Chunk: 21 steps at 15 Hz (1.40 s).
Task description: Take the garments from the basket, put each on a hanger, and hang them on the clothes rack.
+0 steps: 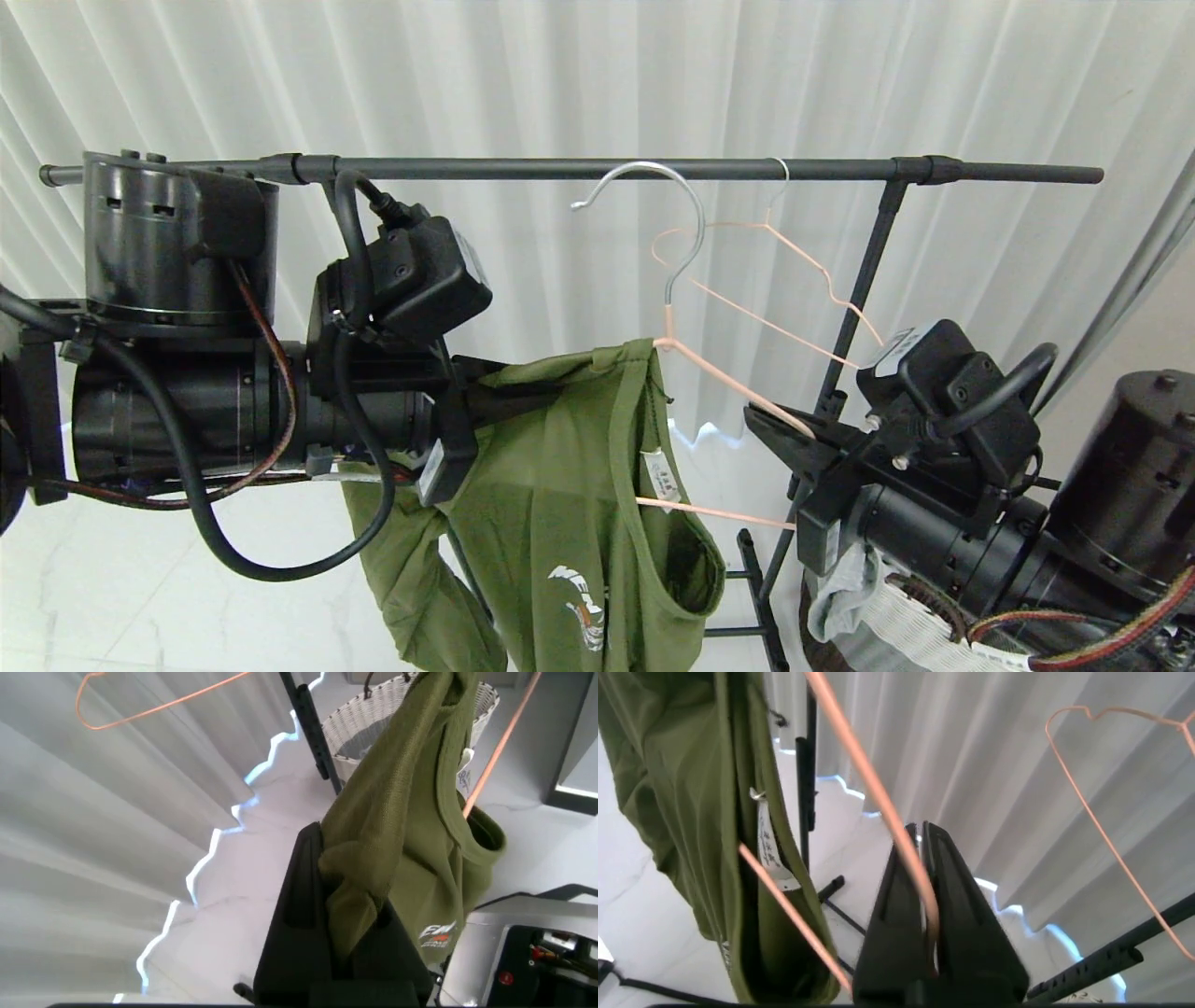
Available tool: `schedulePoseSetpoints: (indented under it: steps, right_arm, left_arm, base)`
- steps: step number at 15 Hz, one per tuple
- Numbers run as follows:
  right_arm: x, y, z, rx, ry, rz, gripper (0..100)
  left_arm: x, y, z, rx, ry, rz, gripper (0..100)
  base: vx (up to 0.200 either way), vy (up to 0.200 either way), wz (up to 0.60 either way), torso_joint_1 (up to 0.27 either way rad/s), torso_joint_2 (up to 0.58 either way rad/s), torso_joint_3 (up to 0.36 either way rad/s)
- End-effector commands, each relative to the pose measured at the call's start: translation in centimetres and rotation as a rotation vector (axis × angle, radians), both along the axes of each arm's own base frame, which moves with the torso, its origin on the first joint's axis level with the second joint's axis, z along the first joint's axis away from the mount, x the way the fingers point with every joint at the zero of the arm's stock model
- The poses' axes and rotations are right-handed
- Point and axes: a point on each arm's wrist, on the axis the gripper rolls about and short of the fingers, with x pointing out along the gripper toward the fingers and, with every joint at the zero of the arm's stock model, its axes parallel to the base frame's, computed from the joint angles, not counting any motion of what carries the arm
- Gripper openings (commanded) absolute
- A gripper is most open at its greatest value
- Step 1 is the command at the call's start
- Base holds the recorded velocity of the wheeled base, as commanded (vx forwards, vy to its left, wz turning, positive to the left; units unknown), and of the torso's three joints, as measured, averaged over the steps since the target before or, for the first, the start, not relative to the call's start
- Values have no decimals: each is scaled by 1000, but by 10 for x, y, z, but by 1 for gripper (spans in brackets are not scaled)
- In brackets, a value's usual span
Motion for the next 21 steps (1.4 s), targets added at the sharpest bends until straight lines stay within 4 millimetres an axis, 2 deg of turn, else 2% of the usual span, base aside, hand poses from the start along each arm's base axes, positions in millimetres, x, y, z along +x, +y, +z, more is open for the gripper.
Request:
schedulePoseSetpoints:
  steps: [1, 4, 7, 11, 14, 17, 21]
  right_arm:
    - [0, 0, 0, -3, 0, -1, 100]
    - [0, -3, 1, 2, -3, -8, 100]
    - [11, -14, 5, 15, -14, -73, 100]
    - [16, -27, 12, 39, -28, -111, 100]
    - [13, -26, 12, 38, -21, -99, 100]
    - [3, -17, 5, 88, 123, -46, 100]
    - [0, -9, -7, 128, 296, -40, 100]
  left_arm:
    - [0, 0, 0, 0, 0, 1, 0]
    - [-1, 1, 1, -2, -4, 4, 0]
    - [-3, 7, 1, 5, -10, 40, 0]
    - [-16, 17, -4, 43, -23, 148, 0]
    - [-21, 18, -3, 20, 11, 303, 0]
    - [-38, 6, 11, -113, 15, 366, 0]
    - [-47, 9, 20, -149, -18, 358, 0]
  base:
    - [0, 0, 0, 0, 0, 0]
    - [0, 0, 0, 0, 0, 0]
    - [0, 0, 0, 0, 0, 0]
    - [0, 0, 0, 0, 0, 0]
    - [0, 0, 0, 0, 0, 0]
    - [0, 0, 0, 0, 0, 0]
    - [0, 0, 0, 0, 0, 0]
